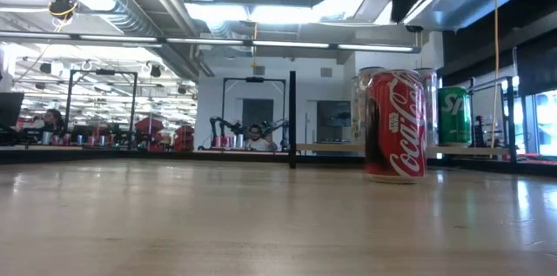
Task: Place canned beverage on shelf
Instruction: Put the top red soda can on the shelf
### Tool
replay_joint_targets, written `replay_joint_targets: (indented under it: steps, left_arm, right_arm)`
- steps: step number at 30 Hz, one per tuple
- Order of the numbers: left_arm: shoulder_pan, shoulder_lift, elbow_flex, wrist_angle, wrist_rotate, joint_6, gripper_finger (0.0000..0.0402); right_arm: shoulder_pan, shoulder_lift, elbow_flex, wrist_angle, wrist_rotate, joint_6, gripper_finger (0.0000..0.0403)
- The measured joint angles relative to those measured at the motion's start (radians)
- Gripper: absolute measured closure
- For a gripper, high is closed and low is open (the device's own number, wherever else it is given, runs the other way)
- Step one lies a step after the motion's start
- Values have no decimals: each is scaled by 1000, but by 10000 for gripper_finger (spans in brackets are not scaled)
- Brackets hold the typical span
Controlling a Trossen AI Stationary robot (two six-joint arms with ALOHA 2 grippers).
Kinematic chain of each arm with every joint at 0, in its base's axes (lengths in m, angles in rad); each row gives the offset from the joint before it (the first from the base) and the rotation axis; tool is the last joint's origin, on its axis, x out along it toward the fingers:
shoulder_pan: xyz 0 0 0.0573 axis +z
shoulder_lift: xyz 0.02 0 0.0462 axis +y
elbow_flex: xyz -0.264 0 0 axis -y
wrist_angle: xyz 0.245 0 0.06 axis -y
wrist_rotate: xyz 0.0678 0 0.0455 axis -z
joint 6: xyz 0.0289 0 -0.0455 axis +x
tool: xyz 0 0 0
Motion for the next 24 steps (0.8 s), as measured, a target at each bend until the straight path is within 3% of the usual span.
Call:
replay_joint_targets:
  steps: [5, 9, 12, 19, 24]
  left_arm:
    - [0, 0, 0, 2, -55, -24, 83]
    - [0, 0, 0, 3, -51, -28, 83]
    - [0, 0, 0, 4, -50, -32, 83]
    - [1, 0, 0, 4, -55, -32, 83]
    - [2, 0, 0, 3, -57, -32, 83]
  right_arm:
    - [0, -217, -142, 156, 1, 148, 43]
    - [0, -282, -183, 214, -1, 278, 43]
    - [4, -282, -228, 209, 60, 286, 43]
    - [19, -214, -409, 382, 130, 262, 43]
    - [19, -143, -453, 493, 167, 232, 43]
